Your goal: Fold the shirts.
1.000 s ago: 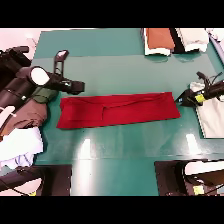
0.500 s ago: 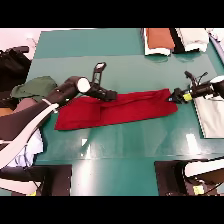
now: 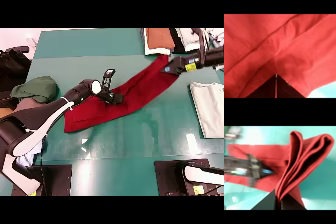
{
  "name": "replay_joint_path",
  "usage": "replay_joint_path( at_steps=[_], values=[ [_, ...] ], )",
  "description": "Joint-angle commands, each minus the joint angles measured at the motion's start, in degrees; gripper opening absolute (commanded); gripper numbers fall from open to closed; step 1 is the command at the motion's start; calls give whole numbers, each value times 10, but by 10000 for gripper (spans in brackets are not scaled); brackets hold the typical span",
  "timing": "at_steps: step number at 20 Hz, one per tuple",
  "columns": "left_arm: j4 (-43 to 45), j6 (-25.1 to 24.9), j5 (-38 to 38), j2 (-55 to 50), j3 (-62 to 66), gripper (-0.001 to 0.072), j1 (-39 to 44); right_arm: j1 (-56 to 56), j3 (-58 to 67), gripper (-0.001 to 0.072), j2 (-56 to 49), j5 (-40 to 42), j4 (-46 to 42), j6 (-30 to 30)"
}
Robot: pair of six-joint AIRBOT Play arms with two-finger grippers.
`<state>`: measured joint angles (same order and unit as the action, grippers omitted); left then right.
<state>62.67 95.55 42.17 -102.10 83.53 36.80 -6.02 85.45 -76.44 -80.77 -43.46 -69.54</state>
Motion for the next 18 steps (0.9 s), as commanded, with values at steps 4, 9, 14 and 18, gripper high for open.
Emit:
replay_joint_path(
  at_steps=[4,9,14,18],
  values=[
    [-12,0,-13,-11,5,27,-7,116,75,16,15,10,4,-64],
    [56,0,66,71,17,27,-98,198,78,16,10,47,15,-76],
    [195,0,121,270,17,27,-253,370,78,18,-66,188,115,-41],
    [230,-1,121,388,17,27,-330,506,87,320,-162,337,173,11]
  ],
)
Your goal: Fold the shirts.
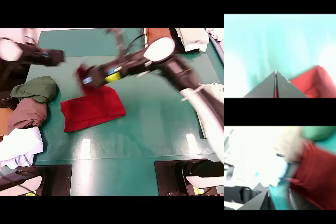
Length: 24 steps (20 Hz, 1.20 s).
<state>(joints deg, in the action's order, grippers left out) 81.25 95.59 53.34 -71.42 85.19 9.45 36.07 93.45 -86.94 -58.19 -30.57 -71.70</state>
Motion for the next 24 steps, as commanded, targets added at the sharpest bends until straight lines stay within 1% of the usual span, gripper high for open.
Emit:
replay_joint_path(
  at_steps=[1,3,5,8,9,10,11,13,14,16,18,19,23,24],
  values=[
    [44,-5,9,94,0,27,-63,91,23,320,-75,107,40,32],
    [43,-18,17,106,0,27,-58,72,34,319,-80,75,16,32],
    [43,-31,27,103,0,26,-34,25,7,318,-59,36,-28,29],
    [43,-31,25,93,-3,27,9,-75,-81,319,-17,-25,-129,-17],
    [43,-31,24,91,-4,27,19,-110,-112,348,-9,-40,-169,-34],
    [43,-31,21,90,-8,27,30,-148,-141,525,-8,-50,-198,-53],
    [43,-31,17,87,-10,27,40,-185,-168,646,-11,-55,-202,-67],
    [43,-31,14,83,-17,27,53,-240,-197,642,-37,-66,-182,-70],
    [43,-31,10,82,-20,27,59,-255,-205,622,-53,-72,-164,-69],
    [36,-31,11,76,-21,27,61,-260,-203,621,-94,-87,-129,-69],
    [37,-31,11,72,-22,27,61,-238,-182,611,-134,-95,-117,-69],
    [37,-31,11,72,-23,27,61,-219,-164,556,-153,-95,-106,-67],
    [36,-31,12,70,-23,27,61,-138,-75,548,-236,-85,-37,-60],
    [33,-31,12,70,-23,27,61,-121,-52,468,-256,-80,-23,-55]
  ],
)
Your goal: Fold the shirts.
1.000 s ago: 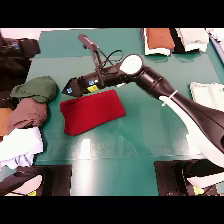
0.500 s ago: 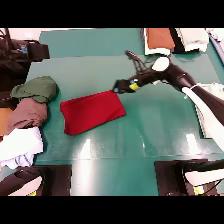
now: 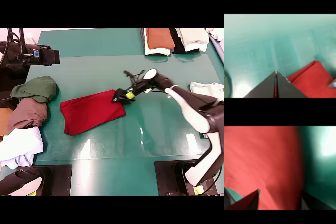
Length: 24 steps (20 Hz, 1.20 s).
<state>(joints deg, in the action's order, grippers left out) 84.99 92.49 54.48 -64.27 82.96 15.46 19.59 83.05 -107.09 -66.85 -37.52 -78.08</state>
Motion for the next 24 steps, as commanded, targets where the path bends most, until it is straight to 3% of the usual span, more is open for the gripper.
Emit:
replay_joint_path(
  at_steps=[1,3,8,14,20,24],
  values=[
    [-12,0,0,-1,0,27,1,59,77,321,-73,14,55,14],
    [-17,0,1,-1,0,26,8,77,120,13,-91,30,49,16],
    [-6,0,-11,-2,0,26,83,20,158,16,-23,23,-75,8],
    [-10,3,-14,-2,0,27,109,-223,158,16,134,-82,-286,-40],
    [-12,31,-16,-2,0,27,109,-497,158,16,204,-82,-300,-56],
    [-14,37,-26,-3,0,27,109,-596,158,16,205,-75,-294,-75]
  ],
)
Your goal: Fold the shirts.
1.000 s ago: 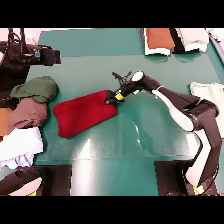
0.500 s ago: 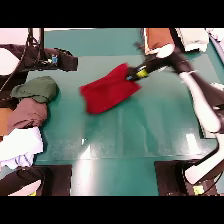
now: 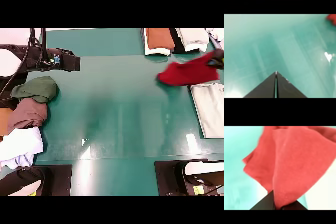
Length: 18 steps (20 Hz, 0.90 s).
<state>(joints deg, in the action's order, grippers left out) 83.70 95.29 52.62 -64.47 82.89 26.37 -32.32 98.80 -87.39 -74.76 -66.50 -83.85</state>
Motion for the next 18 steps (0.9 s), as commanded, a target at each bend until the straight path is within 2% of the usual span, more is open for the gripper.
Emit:
replay_joint_path(
  at_steps=[1,6,8,11,18],
  values=[
    [-1,10,-9,0,0,27,0,-87,1,16,10,7,-3,-20],
    [-2,23,-10,0,0,27,0,-86,1,16,58,103,9,-23],
    [-2,23,-10,0,0,27,0,-82,1,16,81,117,6,-23],
    [-2,22,-9,0,0,27,0,-86,1,16,106,94,2,-34],
    [-1,17,5,0,0,27,0,-90,0,16,123,-27,-57,-38]
  ],
)
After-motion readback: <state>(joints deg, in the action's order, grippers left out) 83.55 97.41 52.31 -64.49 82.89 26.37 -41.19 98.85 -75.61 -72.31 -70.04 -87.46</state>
